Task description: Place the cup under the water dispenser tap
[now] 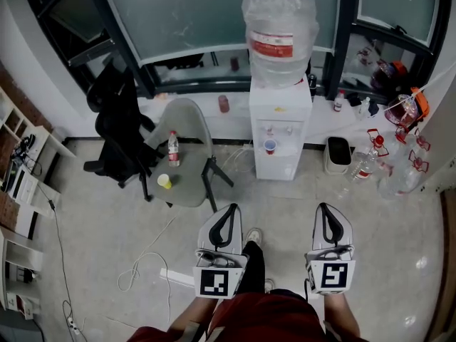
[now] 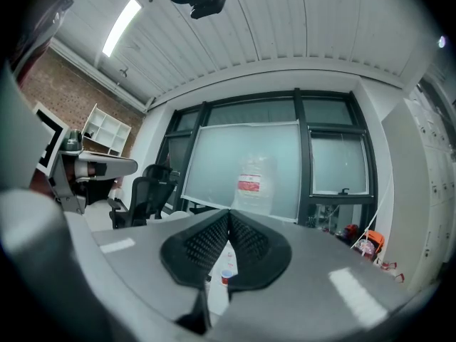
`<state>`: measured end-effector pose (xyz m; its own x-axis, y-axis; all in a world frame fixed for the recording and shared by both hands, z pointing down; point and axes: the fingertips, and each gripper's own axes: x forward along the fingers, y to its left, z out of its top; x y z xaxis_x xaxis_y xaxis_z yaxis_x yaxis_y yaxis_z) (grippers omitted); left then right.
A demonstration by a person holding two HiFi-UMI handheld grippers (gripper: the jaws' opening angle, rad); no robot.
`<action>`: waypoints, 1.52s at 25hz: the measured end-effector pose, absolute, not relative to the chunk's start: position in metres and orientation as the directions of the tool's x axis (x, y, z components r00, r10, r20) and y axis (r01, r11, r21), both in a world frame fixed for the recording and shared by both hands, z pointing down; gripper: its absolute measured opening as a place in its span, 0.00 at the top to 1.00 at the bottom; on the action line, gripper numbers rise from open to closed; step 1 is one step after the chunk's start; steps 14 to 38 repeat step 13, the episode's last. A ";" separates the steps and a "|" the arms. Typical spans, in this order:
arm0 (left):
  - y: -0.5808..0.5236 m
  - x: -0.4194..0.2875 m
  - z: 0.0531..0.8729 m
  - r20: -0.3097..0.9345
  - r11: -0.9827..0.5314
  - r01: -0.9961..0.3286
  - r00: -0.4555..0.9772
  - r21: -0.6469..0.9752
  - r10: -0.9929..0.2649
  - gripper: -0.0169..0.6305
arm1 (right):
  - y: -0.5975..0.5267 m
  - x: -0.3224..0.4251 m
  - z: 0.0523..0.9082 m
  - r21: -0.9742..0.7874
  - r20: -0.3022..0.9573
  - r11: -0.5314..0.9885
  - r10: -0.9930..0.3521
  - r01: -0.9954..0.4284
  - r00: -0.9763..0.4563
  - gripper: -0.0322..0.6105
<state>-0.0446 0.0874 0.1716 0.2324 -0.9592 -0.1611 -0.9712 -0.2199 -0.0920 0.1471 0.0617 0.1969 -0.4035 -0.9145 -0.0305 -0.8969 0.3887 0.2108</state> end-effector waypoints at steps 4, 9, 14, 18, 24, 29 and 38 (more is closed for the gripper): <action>0.088 -0.048 0.170 -0.166 -0.218 -0.972 0.230 -0.085 -0.959 0.97 | 0.061 0.147 0.196 0.211 -0.029 0.389 -0.915 -0.897 -0.403 0.95; 0.086 -0.048 0.168 -0.171 -0.218 -0.973 0.229 -0.079 -0.958 0.97 | 0.059 0.147 0.193 0.218 -0.026 0.388 -0.915 -0.896 -0.403 0.95; 0.087 -0.050 0.170 -0.165 -0.214 -0.974 0.223 -0.074 -0.961 0.97 | 0.058 0.150 0.191 0.213 -0.027 0.380 -0.919 -0.900 -0.394 0.95; 0.087 -0.050 0.170 -0.165 -0.214 -0.974 0.223 -0.074 -0.961 0.97 | 0.058 0.150 0.191 0.213 -0.027 0.380 -0.919 -0.900 -0.394 0.95; 0.087 -0.050 0.170 -0.165 -0.214 -0.974 0.223 -0.074 -0.961 0.97 | 0.058 0.150 0.191 0.213 -0.027 0.380 -0.919 -0.900 -0.394 0.95; 0.087 -0.050 0.170 -0.165 -0.214 -0.974 0.223 -0.074 -0.961 0.97 | 0.058 0.150 0.191 0.213 -0.027 0.380 -0.919 -0.900 -0.394 0.95; 0.087 -0.050 0.170 -0.165 -0.214 -0.974 0.223 -0.074 -0.961 0.97 | 0.058 0.150 0.191 0.213 -0.027 0.380 -0.919 -0.900 -0.394 0.95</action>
